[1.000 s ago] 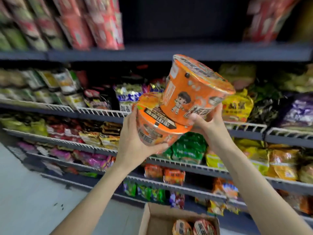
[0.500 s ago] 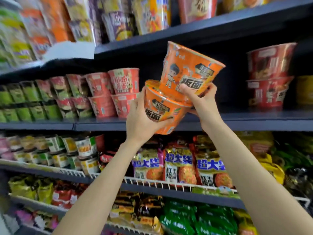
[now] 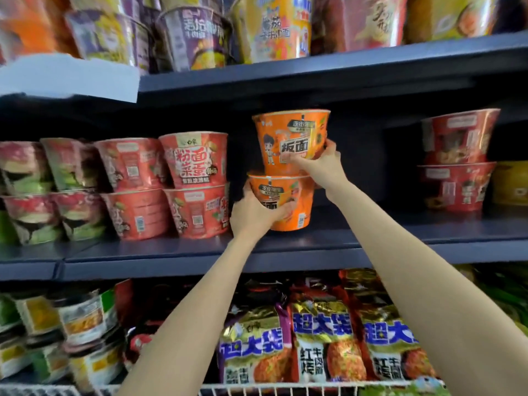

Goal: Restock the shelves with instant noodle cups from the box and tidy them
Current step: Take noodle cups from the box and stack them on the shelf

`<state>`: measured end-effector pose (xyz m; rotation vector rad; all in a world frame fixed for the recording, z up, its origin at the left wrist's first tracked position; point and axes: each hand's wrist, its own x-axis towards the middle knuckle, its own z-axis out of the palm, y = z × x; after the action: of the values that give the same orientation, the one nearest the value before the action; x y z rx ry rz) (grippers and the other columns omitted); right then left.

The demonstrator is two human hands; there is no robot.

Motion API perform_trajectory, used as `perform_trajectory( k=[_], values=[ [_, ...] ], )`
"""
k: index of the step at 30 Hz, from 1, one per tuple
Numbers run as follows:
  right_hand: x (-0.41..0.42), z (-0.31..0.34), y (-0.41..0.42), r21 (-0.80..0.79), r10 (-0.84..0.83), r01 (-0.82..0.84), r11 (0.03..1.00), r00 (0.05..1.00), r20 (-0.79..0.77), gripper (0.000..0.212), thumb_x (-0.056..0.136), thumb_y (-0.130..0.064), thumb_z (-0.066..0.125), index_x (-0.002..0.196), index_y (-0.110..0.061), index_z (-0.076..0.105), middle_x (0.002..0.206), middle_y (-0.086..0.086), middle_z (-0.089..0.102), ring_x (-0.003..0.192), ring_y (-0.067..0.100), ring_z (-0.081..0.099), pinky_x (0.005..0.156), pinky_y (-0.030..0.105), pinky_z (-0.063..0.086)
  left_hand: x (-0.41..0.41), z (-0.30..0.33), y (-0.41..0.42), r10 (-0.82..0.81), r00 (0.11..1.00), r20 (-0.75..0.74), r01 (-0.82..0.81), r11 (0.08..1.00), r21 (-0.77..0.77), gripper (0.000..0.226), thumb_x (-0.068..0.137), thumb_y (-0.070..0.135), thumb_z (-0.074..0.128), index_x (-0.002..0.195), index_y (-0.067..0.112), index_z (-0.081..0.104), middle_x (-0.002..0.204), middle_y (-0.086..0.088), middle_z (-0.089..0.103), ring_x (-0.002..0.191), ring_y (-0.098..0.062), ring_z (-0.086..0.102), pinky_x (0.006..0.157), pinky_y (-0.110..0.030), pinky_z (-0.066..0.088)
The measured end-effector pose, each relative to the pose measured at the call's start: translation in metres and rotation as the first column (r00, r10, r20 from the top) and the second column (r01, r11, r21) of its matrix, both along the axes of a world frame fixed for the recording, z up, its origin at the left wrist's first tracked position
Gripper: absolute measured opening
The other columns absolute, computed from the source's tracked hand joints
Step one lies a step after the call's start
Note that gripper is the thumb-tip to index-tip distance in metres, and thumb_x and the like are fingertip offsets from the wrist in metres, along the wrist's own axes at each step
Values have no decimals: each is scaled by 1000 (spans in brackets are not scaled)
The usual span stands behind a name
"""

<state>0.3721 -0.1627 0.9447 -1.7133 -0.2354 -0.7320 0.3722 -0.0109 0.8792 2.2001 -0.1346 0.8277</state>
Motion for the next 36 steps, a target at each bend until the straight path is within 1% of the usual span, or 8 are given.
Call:
perform_trajectory(
  k=[7, 15, 20, 23, 26, 29, 33, 36],
  values=[
    [47, -6, 42, 9, -27, 28, 1000, 996, -82, 103, 67, -46, 81, 143, -13, 21, 135, 7, 50, 121, 22, 53, 98, 38, 47, 43, -3, 20, -34, 993, -117, 31, 999, -32, 115, 58, 72, 70, 144, 14, 21, 133, -8, 54, 120, -30, 53, 97, -40, 45],
    [49, -14, 49, -93, -33, 19, 995, 988, -151, 97, 78, -55, 68, 149, -14, 15, 148, 10, 36, 132, 28, 42, 105, 47, 41, 36, -4, 22, -7, 995, -97, 7, 1000, 3, 109, 68, 67, 66, 145, 8, 16, 134, -12, 51, 120, -33, 52, 95, -42, 42],
    [-4, -37, 23, -262, -108, 141, 955, 985, 137, 56, 91, -35, 59, 140, -17, 38, 141, 6, 43, 127, 19, 42, 95, 26, 36, 2, -11, 22, 67, 997, 28, -71, 988, 135, 74, 81, 53, 63, 138, 13, 37, 132, -8, 52, 120, -28, 50, 94, -40, 41],
    [-48, -60, 0, -328, -100, 219, 919, 934, 344, 36, 93, -23, 57, 128, -18, 51, 126, -4, 56, 119, 12, 49, 99, 32, 42, -45, -23, 12, -27, 975, 220, 11, 997, 74, 50, 88, 34, 63, 132, 17, 48, 131, -2, 49, 119, -17, 48, 95, -27, 38],
    [-89, -90, -31, -427, -103, 360, 830, 850, 517, 29, 92, -18, 55, 121, -17, 57, 109, -5, 64, 102, 11, 59, 85, 34, 52, -95, -43, -11, -199, 864, 462, 205, 978, 38, 29, 90, 22, 59, 118, 16, 59, 115, 6, 58, 107, -8, 55, 94, -28, 46],
    [-131, -128, -68, -476, -76, 482, 736, 757, 649, 26, 90, -12, 53, 114, -11, 63, 93, -2, 68, 80, 16, 64, 65, 32, 53, -136, -78, -45, -204, 764, 612, 224, 974, 44, 19, 91, 15, 54, 105, 10, 64, 95, 6, 64, 91, -14, 61, 85, -29, 49],
    [-188, -198, -120, -516, -49, 485, 706, 761, 647, 21, 91, -7, 52, 105, -6, 68, 85, 2, 69, 71, 21, 64, 64, 32, 52, -184, -142, -89, -269, 768, 582, 259, 960, 102, 19, 90, 13, 50, 97, 7, 66, 80, 1, 63, 75, -16, 59, 73, -32, 49],
    [-234, -268, -158, -593, -37, 382, 709, 860, 509, 18, 91, -7, 55, 101, -5, 69, 84, 3, 69, 71, 20, 63, 66, 24, 46, -221, -212, -115, -414, 833, 367, 367, 910, 193, 17, 88, 13, 54, 93, 6, 69, 79, -5, 67, 77, -12, 60, 73, -24, 49]
  ],
)
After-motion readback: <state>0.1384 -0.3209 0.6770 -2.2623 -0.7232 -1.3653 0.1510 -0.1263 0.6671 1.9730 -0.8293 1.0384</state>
